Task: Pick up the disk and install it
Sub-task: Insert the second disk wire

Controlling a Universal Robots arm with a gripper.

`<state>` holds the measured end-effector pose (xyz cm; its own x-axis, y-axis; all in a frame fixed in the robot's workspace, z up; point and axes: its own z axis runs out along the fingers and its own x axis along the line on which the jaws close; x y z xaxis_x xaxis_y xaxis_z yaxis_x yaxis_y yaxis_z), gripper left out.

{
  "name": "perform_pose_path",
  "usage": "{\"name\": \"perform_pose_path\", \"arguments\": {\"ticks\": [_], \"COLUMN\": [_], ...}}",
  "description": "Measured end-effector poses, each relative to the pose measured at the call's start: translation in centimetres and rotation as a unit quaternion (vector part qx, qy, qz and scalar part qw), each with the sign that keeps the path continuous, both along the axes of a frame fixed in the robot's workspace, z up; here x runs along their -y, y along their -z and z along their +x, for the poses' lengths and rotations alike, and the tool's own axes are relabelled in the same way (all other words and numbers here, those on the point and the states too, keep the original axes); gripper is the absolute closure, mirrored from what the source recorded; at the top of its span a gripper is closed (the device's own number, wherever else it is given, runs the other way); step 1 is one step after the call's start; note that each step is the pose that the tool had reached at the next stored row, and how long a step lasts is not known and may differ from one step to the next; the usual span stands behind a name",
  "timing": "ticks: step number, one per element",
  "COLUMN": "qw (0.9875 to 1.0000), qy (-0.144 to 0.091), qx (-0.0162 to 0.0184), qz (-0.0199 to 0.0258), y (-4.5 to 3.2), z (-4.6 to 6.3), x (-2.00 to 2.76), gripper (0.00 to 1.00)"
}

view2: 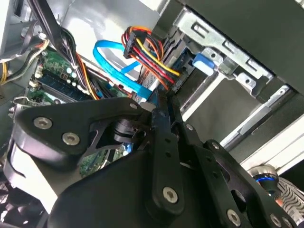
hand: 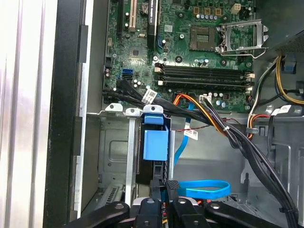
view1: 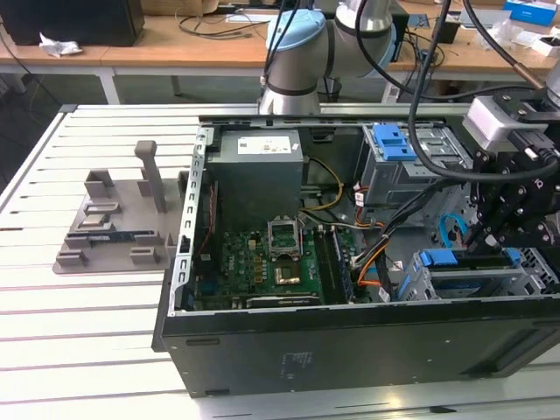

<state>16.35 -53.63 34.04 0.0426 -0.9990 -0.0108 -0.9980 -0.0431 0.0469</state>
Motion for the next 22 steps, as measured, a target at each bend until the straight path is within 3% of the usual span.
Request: {"name": "perform_pose_path", "arguments": {"ticks": [13,14,15,16,17,18,22], "qw": [1.0000,1.0000,1.0000,1.0000,1.0000,1.0000,1.0000], "qy": [0.000,0.000,0.000,0.000,0.000,0.000,0.000], "qx": [0.0001,0.0000,-0.0001,0.0000,0.0000,0.0000,0.0000], "qz": [0.0002,-0.0001,-0.0001,-0.0001,0.0000,0.0001,0.0002], "y": [0.48,0.37,-0.39,-2.29,-2.96,-3.89,-4.81], "z": [0.1,0.1,0.1,0.0,0.1,0.1,0.1], "x": [0.02,0.03,0.02,-0.02,-0.03,-0.05,-0.05], "gripper": [0.84,0.76,0.76,0.78,0.89,0.89,0.89]}}
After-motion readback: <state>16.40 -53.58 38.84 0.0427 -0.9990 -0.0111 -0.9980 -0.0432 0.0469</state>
